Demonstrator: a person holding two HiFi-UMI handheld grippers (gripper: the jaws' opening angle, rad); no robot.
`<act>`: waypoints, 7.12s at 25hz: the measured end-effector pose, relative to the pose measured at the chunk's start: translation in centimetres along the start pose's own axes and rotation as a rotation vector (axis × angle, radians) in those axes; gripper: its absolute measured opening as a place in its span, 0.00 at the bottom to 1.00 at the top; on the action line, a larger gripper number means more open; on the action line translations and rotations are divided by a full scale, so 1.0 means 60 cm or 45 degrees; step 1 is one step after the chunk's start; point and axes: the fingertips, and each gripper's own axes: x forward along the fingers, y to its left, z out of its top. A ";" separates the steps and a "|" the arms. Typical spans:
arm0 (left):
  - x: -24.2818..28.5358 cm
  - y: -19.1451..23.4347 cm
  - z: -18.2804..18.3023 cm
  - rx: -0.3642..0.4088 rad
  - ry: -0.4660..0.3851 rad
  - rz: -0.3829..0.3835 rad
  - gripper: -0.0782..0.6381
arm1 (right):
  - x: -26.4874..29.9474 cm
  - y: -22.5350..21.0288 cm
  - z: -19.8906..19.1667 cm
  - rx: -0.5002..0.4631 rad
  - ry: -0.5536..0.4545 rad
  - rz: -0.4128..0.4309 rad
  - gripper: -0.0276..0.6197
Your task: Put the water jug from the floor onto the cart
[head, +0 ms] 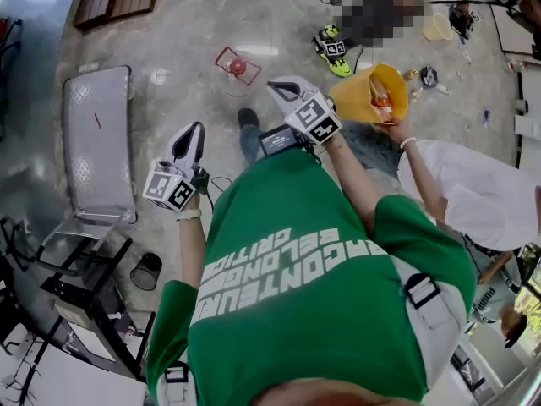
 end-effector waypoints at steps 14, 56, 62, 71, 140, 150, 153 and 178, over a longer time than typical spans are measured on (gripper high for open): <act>0.104 0.064 0.075 -0.011 -0.029 0.052 0.13 | 0.126 -0.085 0.072 -0.038 0.002 0.137 0.03; 0.051 0.246 0.102 -0.087 0.030 0.064 0.13 | 0.355 -0.131 -0.018 -0.093 0.347 0.103 0.09; 0.069 0.247 0.096 -0.095 0.052 0.068 0.13 | 0.401 -0.145 -0.104 -0.077 0.464 0.135 0.21; 0.098 0.239 0.030 -0.157 0.121 0.062 0.13 | 0.471 -0.149 -0.241 -0.023 0.606 0.201 0.33; 0.278 0.286 -0.115 -0.286 0.399 -0.131 0.13 | 0.642 -0.175 -0.441 0.239 0.726 0.028 0.51; 0.241 0.278 -0.016 -0.185 0.208 -0.027 0.13 | 0.509 -0.226 -0.250 0.182 0.608 0.025 0.51; 0.240 0.293 0.018 -0.160 0.149 0.020 0.13 | 0.490 -0.259 -0.188 0.148 0.568 0.036 0.51; 0.071 0.359 0.130 -0.090 -0.248 0.509 0.13 | 0.531 -0.343 0.158 -0.206 0.312 0.193 0.51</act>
